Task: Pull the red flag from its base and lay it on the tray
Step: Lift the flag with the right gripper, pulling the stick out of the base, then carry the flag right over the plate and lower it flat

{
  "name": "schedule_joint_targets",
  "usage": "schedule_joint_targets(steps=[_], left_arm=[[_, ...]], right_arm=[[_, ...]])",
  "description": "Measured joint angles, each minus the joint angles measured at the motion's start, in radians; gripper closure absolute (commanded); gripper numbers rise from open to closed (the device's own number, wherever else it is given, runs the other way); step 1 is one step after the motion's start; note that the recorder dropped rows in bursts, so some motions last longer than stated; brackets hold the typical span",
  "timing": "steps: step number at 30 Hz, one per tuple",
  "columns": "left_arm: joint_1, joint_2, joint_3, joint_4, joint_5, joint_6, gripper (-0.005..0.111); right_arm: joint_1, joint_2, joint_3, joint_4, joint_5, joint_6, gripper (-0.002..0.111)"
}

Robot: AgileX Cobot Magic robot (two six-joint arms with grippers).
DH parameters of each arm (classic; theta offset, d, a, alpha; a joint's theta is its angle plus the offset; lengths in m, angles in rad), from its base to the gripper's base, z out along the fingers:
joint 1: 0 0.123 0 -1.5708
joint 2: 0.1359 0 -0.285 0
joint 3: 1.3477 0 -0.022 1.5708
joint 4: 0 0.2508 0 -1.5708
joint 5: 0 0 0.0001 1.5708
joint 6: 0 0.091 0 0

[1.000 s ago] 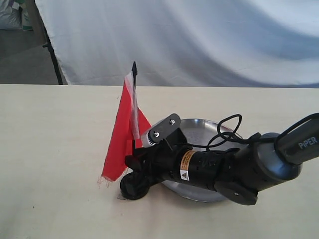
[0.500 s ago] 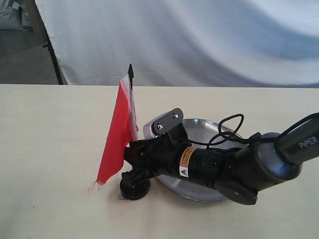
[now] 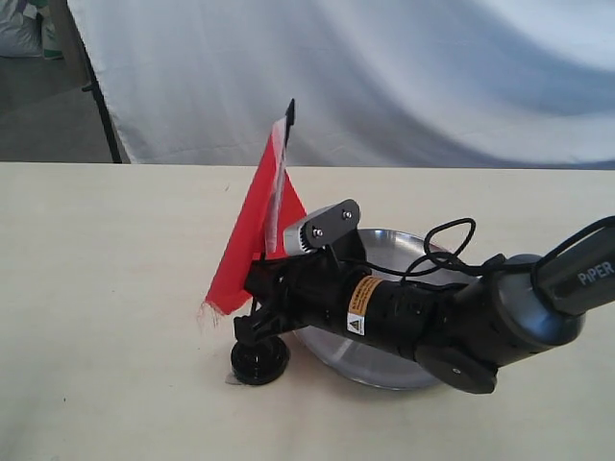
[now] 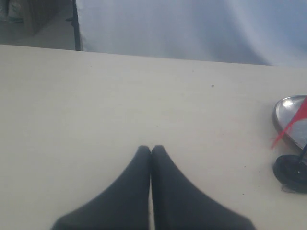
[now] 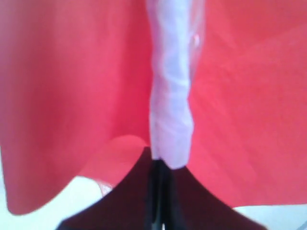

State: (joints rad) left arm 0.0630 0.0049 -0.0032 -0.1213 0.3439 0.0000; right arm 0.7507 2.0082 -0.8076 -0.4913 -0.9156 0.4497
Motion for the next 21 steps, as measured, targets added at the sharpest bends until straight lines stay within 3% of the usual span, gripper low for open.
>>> schedule_joint_targets(steps=[10,21], left_arm=[[0.0,0.0,0.0,0.0,0.0,0.0,0.107],[0.0,0.0,0.0,0.0,0.0,0.0,0.107]], right_arm=[[0.0,0.0,-0.004,0.028,-0.022,0.005,0.109],[0.0,0.0,0.005,0.43,-0.024,0.127,0.109]])
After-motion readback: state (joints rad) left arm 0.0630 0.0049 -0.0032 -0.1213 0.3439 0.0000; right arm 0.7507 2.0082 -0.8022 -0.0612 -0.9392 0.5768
